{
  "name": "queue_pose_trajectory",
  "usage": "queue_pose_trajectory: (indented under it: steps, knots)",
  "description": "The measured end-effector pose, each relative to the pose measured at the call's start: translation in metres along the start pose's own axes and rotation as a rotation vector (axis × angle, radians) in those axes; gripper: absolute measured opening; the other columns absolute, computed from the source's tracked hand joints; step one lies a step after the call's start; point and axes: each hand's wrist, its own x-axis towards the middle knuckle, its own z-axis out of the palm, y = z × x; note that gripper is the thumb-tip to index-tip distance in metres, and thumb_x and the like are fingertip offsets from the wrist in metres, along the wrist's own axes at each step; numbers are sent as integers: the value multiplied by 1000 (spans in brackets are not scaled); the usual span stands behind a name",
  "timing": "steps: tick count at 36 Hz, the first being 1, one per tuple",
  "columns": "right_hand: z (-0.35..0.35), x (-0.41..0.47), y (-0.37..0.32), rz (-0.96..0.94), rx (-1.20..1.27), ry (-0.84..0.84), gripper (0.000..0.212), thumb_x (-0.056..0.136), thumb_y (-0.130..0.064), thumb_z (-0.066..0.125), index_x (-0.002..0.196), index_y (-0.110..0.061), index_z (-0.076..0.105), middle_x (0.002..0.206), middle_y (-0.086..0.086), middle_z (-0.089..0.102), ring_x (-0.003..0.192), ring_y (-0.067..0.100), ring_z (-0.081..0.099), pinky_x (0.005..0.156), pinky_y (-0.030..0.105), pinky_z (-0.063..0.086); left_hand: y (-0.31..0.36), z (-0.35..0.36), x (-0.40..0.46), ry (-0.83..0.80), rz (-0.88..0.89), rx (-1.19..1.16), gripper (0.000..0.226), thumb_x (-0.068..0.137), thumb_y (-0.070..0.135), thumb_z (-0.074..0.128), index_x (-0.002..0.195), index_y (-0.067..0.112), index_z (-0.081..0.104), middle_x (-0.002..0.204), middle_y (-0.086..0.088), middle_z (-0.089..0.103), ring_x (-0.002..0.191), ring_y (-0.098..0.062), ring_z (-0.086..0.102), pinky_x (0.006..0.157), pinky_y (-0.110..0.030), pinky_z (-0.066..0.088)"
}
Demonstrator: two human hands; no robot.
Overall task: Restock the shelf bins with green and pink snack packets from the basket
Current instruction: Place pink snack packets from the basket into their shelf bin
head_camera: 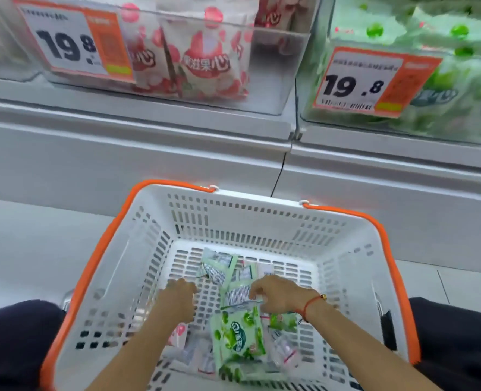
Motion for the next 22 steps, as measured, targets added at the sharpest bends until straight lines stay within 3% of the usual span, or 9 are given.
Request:
queue_pose_trajectory:
  steps: [3,6,11,13,15,17,19,21,22]
  knots:
    - [21,11,-6,-69,12,164,39,94,-20,53,133,-19,50,132,6,47,121,24,47,99,37,42,-12,21,1,4,-28,254,62,88,22,59,144,22,32,143,-3,38,132,-23,36,105,-40,36]
    - [33,24,-23,-144,41,231,38,96,-30,52,132,-21,52,132,7,47,124,23,42,99,36,40,-21,27,3,-19,-6,239,47,92,24,55,137,24,43,134,-1,50,125,-20,45,101,-33,40]
    - [43,40,-54,-106,180,-63,63,94,-50,48,144,-12,35,147,9,38,131,26,40,105,35,36,-33,16,11,49,91,-4,22,90,32,61,110,31,70,111,8,68,104,-12,61,88,-25,45]
    - [41,42,-61,-113,289,-108,49,95,-43,50,131,-10,47,132,12,51,108,22,53,89,30,42,-32,6,13,85,138,-179,17,89,35,63,90,21,73,84,5,69,90,-15,63,73,-23,43]
    - [36,42,-61,-125,443,-93,30,95,-33,53,108,-6,58,108,15,62,81,17,53,77,27,44,-24,-8,12,96,203,-420,27,89,30,66,74,7,69,67,-9,61,72,-20,60,64,-23,36]
    - [25,38,-55,-74,636,-61,21,92,-29,60,86,-9,60,82,7,60,68,13,53,71,28,50,-15,-24,8,117,224,-584,31,87,25,69,62,8,65,52,-6,51,52,-13,50,61,-22,35]
    - [9,30,-46,-24,781,-27,24,89,-28,66,100,-7,62,93,6,62,75,9,59,71,24,57,-8,-37,3,130,198,-700,23,85,25,71,75,3,70,57,6,52,56,-3,51,60,-16,40]
    - [-14,21,-40,-19,800,-3,42,87,-26,68,121,-2,56,116,10,60,88,10,62,72,21,58,-1,-51,-1,130,207,-817,28,82,27,74,92,1,73,77,2,67,74,-10,65,70,-17,50]
    - [-27,15,-38,-40,766,8,43,88,-24,68,122,-2,56,115,11,61,88,10,62,74,22,58,3,-61,-5,130,211,-848,25,81,28,75,93,6,74,85,-1,70,83,-14,67,73,-18,51]
